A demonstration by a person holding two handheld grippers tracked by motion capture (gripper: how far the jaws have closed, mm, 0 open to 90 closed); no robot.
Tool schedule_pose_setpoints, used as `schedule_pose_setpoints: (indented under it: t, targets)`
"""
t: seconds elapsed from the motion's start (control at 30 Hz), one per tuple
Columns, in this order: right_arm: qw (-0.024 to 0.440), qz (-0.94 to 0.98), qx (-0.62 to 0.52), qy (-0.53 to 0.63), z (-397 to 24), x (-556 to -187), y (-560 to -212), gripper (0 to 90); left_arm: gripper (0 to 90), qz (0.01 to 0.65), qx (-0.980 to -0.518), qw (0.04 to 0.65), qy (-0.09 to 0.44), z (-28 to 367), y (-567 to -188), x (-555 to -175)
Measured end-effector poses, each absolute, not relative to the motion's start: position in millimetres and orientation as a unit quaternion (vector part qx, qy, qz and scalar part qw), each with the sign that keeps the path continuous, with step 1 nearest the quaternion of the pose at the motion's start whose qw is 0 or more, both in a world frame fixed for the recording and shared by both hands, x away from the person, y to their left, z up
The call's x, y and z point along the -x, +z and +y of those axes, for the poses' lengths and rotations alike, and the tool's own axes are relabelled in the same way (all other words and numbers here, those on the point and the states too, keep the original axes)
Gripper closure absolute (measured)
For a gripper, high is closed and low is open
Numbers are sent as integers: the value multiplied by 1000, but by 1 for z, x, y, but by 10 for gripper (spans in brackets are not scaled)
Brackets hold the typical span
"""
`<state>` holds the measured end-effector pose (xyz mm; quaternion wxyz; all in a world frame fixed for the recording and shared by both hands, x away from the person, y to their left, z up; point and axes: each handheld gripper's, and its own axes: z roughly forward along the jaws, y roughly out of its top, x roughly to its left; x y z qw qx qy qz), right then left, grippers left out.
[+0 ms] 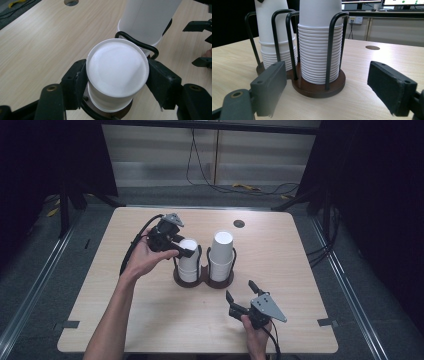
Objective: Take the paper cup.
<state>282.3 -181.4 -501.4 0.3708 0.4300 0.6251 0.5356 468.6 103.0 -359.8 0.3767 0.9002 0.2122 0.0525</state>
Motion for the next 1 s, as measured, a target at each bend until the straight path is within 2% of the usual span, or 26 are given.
schedule_pose_setpoints:
  t: [1.0]
  targets:
    - [373, 623, -429, 537, -182, -282, -502, 152, 360, 227, -869, 433, 72, 120, -342, -458]
